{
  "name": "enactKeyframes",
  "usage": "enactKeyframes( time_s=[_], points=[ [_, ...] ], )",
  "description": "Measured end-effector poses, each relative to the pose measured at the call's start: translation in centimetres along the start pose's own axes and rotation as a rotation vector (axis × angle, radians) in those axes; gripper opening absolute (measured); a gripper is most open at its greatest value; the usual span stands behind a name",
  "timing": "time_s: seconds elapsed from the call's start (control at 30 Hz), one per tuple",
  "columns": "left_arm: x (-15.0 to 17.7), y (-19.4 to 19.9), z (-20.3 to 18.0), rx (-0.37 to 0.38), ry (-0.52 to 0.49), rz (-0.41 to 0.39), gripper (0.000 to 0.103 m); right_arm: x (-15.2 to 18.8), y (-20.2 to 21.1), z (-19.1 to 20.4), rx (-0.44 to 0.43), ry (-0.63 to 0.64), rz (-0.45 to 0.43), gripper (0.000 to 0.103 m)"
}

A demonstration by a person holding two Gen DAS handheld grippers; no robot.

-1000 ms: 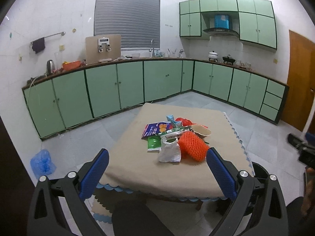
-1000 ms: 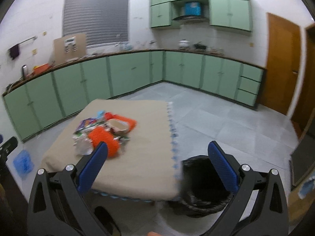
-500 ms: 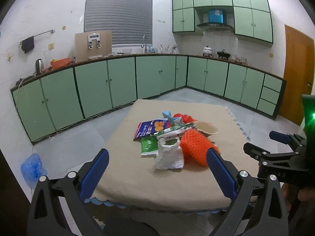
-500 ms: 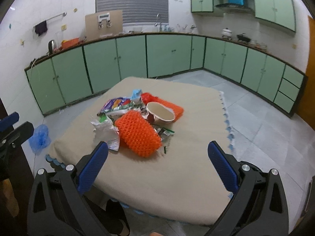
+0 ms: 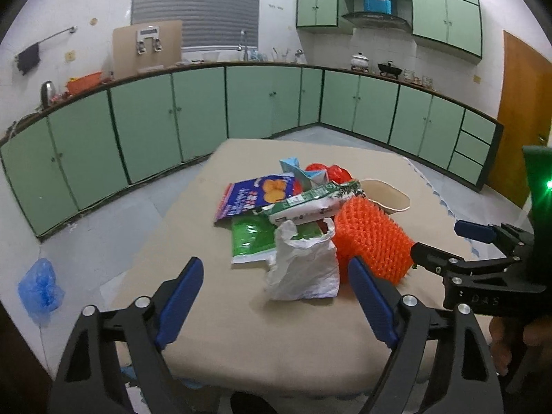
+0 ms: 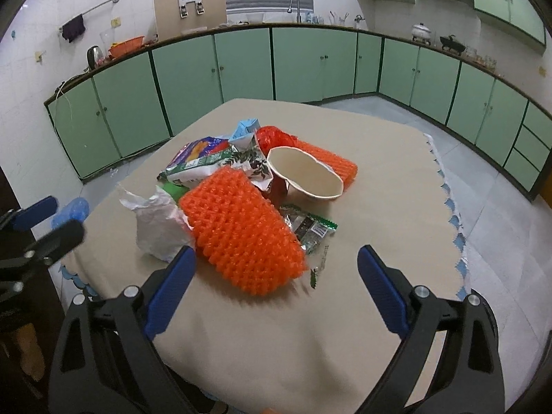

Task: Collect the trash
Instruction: 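Grasp the white plastic bag with the left gripper while the right gripper grasps the orange mesh net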

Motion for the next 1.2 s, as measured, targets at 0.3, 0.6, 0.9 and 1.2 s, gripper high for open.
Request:
enactKeyframes(
  time_s=[0.3, 0.6, 0.9, 1.2],
  points=[
    [0.1, -5.8, -0.4, 0.036, -0.055, 0.068, 0.065, 0.2, -1.3, -1.3, 0.002, -0.01, 0.022, 0.092],
    [0.0, -6.1, 0.2, 0.095, -0.035, 0.079, 0.005, -0.1, -2.8, -0.4, -0.011, 0.018, 0.036, 0.092],
    [-0.1, -5.8, 0.6, 0.116, -0.029, 0.097, 0.011, -0.5, -2.8, -0.2, -0.016, 0.021, 0.028, 0.092],
    [0.3, -5.7, 0.2, 0.128, -0.076, 0.054, 0.071, -0.3, -3.0, -0.8, -0.006, 0.017, 0.025, 0.092]
  ],
)
Point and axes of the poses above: each gripper's, at about its wrist camera, not at the fingertips, and y roughly against the way its jaws point, z to its left, x to its underside, the point moved 1 cm from there along -y, roughly the way its jaws point, and after that the axes turned 14 degrees about y, right-handed, at the moved point
